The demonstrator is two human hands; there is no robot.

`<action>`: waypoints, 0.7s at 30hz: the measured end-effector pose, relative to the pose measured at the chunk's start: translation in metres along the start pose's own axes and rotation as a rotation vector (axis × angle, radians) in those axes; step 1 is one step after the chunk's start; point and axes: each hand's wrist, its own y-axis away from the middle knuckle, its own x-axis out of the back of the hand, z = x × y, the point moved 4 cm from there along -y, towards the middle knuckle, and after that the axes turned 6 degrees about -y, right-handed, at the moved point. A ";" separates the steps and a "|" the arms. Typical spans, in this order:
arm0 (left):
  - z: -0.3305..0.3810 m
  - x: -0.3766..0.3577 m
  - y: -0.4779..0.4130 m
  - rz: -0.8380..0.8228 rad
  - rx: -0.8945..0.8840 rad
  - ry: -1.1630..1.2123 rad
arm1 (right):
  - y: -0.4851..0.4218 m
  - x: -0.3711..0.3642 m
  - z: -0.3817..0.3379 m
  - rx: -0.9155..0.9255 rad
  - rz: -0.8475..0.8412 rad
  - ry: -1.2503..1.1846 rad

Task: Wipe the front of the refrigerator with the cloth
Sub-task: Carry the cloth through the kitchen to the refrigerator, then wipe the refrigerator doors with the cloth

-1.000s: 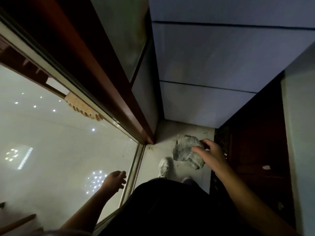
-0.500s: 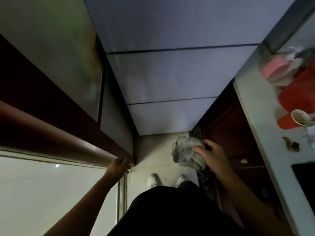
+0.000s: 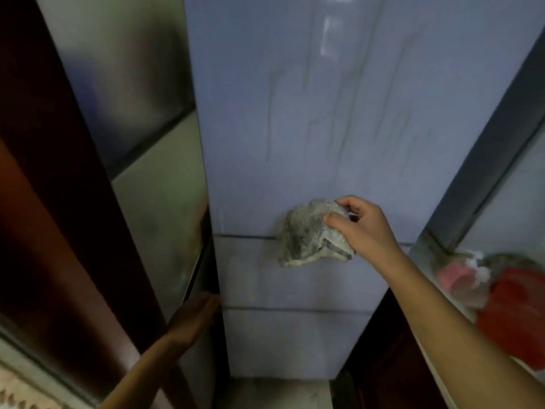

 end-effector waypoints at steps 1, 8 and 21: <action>0.018 0.010 -0.005 0.027 -0.030 -0.008 | -0.017 0.006 -0.024 0.062 0.009 0.007; 0.159 0.096 -0.026 0.276 -0.321 0.018 | -0.098 0.044 -0.171 0.483 0.111 0.025; 0.329 0.228 -0.041 0.540 -0.579 -0.070 | -0.193 0.087 -0.328 0.900 0.381 0.394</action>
